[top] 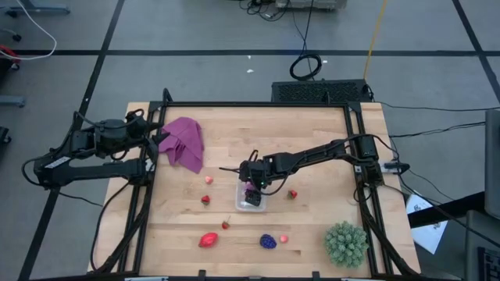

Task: Pick and placing Produce into tupperware
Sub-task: Put the top left peach into the transparent bin

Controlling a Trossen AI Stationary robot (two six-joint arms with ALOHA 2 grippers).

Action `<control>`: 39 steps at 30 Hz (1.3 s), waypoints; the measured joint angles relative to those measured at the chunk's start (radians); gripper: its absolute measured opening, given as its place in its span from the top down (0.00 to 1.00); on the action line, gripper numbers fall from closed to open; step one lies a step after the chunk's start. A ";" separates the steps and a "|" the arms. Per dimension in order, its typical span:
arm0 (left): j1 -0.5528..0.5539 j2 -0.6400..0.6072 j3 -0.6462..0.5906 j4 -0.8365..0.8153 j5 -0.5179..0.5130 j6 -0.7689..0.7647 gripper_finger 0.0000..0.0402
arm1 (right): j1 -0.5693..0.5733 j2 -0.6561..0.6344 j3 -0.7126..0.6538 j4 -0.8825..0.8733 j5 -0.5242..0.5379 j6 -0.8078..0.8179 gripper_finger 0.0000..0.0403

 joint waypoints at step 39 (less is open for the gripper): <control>-0.140 0.408 -0.187 0.259 0.351 0.045 0.48 | -0.143 -0.087 0.293 -0.472 0.323 -0.195 0.27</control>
